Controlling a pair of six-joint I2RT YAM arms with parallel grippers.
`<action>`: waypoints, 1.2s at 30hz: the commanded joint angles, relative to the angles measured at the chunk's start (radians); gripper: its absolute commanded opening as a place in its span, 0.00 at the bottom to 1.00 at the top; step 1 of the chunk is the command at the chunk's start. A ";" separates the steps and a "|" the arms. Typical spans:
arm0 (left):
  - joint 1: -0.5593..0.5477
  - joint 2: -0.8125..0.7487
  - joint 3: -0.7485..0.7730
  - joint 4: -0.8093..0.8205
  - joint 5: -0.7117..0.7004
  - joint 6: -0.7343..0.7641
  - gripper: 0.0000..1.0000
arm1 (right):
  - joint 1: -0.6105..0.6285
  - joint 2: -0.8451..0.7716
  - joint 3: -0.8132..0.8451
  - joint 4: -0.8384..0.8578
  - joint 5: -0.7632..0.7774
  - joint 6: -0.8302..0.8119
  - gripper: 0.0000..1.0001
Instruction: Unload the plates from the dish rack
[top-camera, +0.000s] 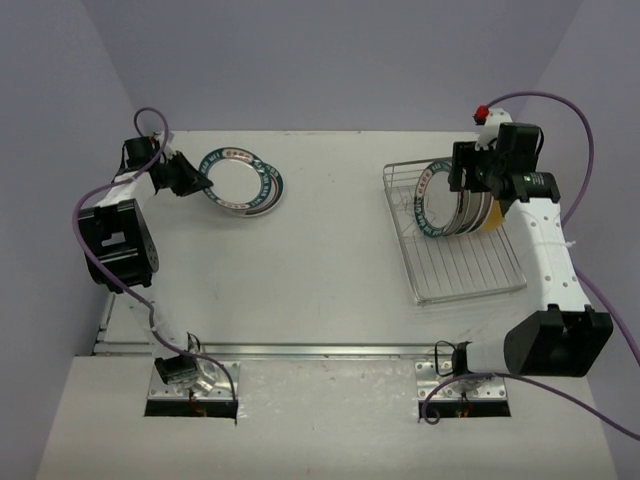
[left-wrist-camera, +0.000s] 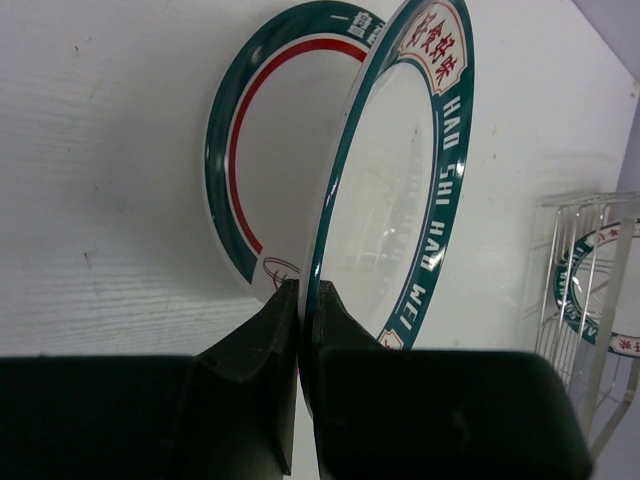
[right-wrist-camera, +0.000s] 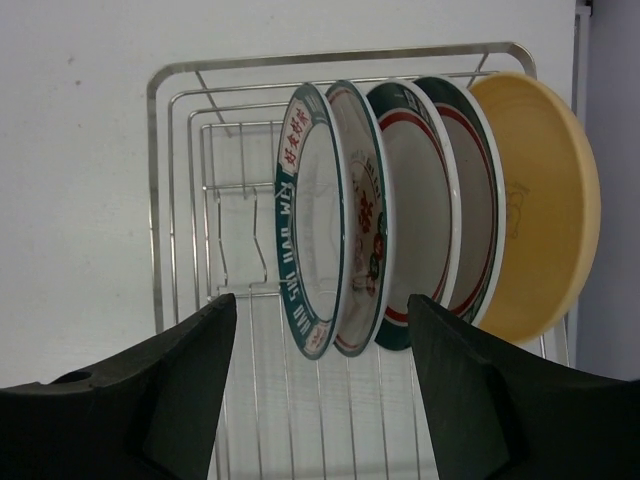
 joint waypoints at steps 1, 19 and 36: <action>0.006 0.017 0.034 0.123 -0.029 0.001 0.00 | -0.001 0.059 0.026 0.009 0.066 -0.084 0.67; 0.010 0.096 0.057 0.049 -0.167 0.088 0.36 | -0.002 0.289 0.085 0.033 0.038 -0.116 0.31; -0.016 -0.259 -0.010 0.028 -0.362 0.280 0.86 | 0.042 0.176 0.171 0.003 -0.071 -0.093 0.00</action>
